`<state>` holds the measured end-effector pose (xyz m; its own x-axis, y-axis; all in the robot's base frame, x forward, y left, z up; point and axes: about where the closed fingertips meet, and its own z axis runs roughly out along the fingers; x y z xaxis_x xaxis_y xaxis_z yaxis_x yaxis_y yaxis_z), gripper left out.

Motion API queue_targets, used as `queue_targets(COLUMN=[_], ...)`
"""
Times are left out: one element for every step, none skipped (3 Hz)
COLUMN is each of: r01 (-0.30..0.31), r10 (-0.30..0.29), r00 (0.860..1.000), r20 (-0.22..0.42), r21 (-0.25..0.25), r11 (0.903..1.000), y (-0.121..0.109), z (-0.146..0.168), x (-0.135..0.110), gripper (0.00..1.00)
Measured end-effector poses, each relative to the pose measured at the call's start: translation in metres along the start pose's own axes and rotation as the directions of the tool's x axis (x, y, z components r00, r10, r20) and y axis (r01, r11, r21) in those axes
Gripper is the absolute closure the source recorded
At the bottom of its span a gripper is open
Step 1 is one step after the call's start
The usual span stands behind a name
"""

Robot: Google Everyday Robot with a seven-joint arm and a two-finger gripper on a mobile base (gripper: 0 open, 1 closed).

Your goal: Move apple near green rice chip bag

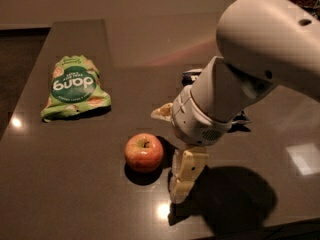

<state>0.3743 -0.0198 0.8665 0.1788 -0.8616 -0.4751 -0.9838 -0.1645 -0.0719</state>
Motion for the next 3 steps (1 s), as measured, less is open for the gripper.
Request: queue_targets(r01=[0.003,-0.002,-0.006], r10=[-0.003,0.003,0.007], r00=[1.0,1.0,1.0], r20=[0.011,0.014,0.018], r21=[-0.019,-0.032,-0.044], r11=[0.9998,0.9995,0.999], y=[-0.002,-0.004,-0.008], z=[0.015,0.023,0.026], x=[-0.013,-0.018,-0.025], gripper=[0.0,0.0,0.18])
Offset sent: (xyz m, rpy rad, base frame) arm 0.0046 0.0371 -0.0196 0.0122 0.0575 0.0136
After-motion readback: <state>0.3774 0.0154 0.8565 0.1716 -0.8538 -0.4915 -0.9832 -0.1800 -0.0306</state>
